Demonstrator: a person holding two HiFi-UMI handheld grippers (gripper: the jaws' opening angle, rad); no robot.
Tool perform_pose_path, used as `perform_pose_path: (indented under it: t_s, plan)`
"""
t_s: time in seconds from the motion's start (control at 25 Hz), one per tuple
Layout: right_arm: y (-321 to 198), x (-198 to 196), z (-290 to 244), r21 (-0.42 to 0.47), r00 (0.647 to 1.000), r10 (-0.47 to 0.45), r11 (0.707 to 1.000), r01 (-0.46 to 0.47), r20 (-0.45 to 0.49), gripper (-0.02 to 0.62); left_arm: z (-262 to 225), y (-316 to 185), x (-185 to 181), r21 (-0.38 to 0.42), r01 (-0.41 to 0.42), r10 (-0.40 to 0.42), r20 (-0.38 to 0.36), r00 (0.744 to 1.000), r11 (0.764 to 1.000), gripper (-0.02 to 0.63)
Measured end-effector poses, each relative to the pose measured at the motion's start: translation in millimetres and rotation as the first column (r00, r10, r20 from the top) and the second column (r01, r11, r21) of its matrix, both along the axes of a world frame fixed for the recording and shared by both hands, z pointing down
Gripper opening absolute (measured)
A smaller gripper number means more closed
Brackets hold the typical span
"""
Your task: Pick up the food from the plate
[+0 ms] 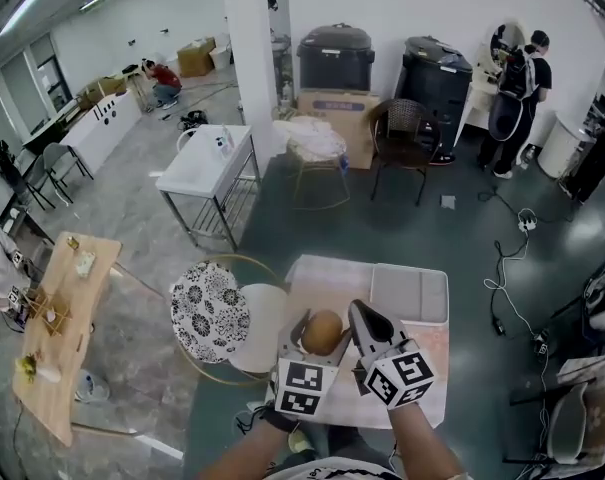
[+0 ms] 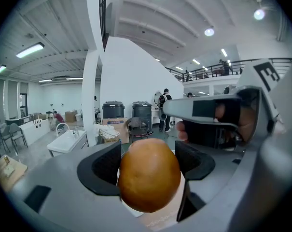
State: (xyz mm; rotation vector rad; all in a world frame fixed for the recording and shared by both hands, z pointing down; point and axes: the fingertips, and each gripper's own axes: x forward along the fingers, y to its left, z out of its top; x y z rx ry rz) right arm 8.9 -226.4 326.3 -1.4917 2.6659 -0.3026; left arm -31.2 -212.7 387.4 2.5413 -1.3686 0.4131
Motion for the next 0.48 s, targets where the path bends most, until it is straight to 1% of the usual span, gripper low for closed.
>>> perform_pose_path:
  t_s: [0.16, 0.48]
  plan:
    - [-1, -4, -9, 0.004, 1.000, -0.008, 1.000, 0.008, -0.008, 0.014, -14, 1, -3, 0.011, -0.004, 0.004, -0.014, 1.000, 1.000, 0.350]
    - [0, -18, -21, 0.028, 0.999, -0.026, 0.999, 0.027, -0.041, 0.014, -26, 1, -16, 0.037, 0.003, -0.003, -0.015, 1.000, 0.999, 0.350]
